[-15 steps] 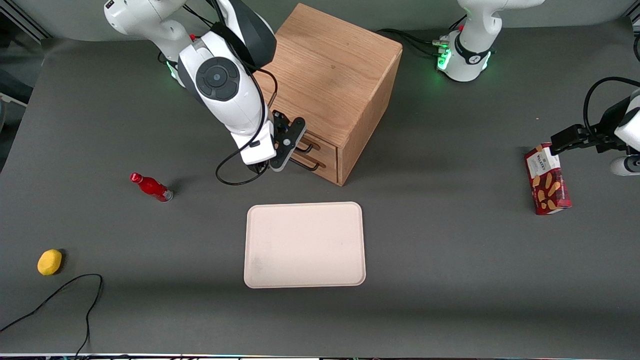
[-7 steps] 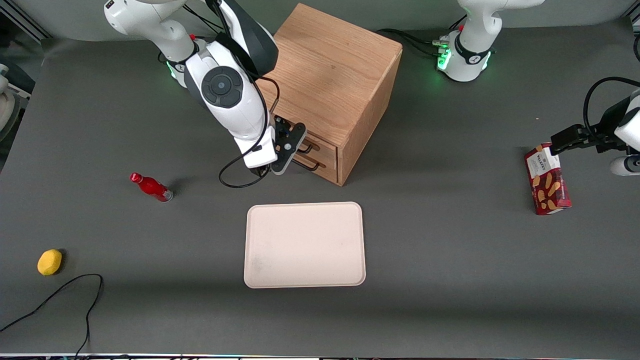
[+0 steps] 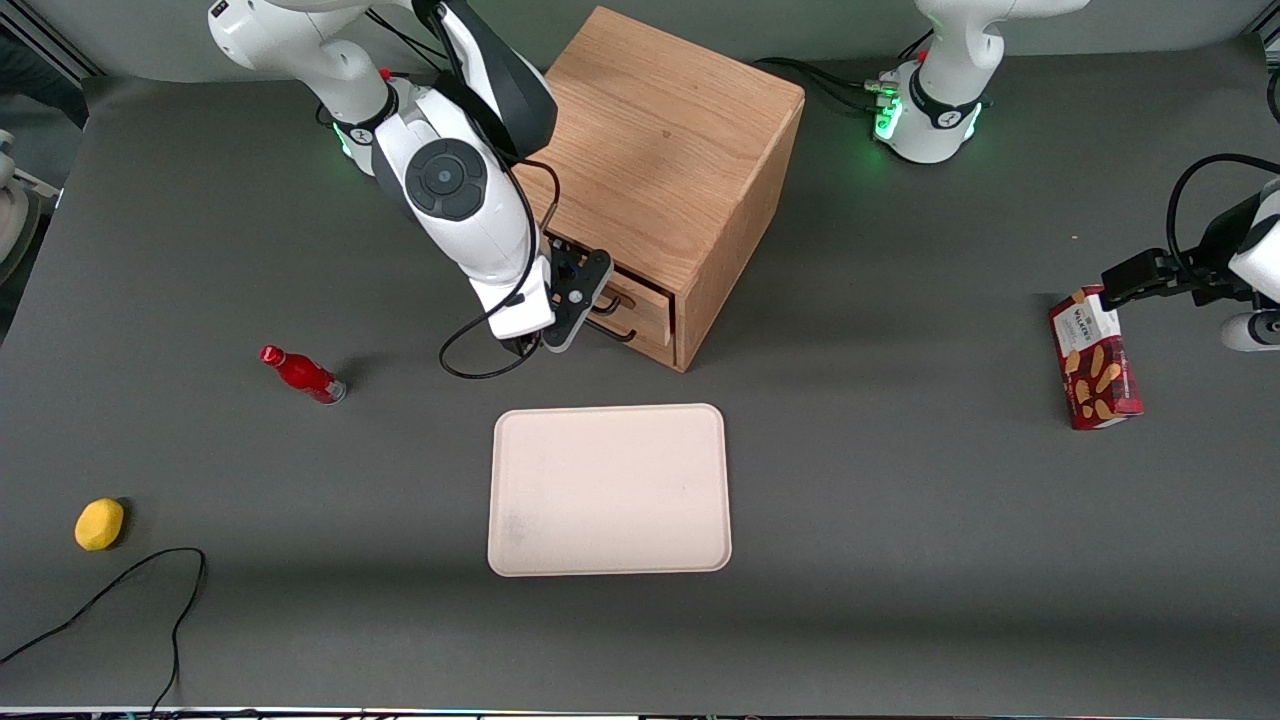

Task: Open upper drawer
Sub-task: 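Pull the upper drawer outward by its handle with the right gripper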

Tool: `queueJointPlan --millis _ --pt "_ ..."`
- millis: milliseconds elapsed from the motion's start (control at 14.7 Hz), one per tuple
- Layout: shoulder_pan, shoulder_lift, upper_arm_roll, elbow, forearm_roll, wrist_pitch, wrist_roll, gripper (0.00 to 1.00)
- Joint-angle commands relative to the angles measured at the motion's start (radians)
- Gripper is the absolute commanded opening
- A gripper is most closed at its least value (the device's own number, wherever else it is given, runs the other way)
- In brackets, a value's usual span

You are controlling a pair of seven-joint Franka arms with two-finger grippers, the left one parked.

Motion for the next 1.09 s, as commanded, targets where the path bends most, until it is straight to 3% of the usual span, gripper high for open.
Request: queueJointPlan --millis 0,1023 --pt "0.015 -0.019 -0.015 -0.053 0.014 0.055 -0.029 1.00" --pt "-0.025 0.024 -0.016 -0.007 0.011 0.071 -0.077 1.00"
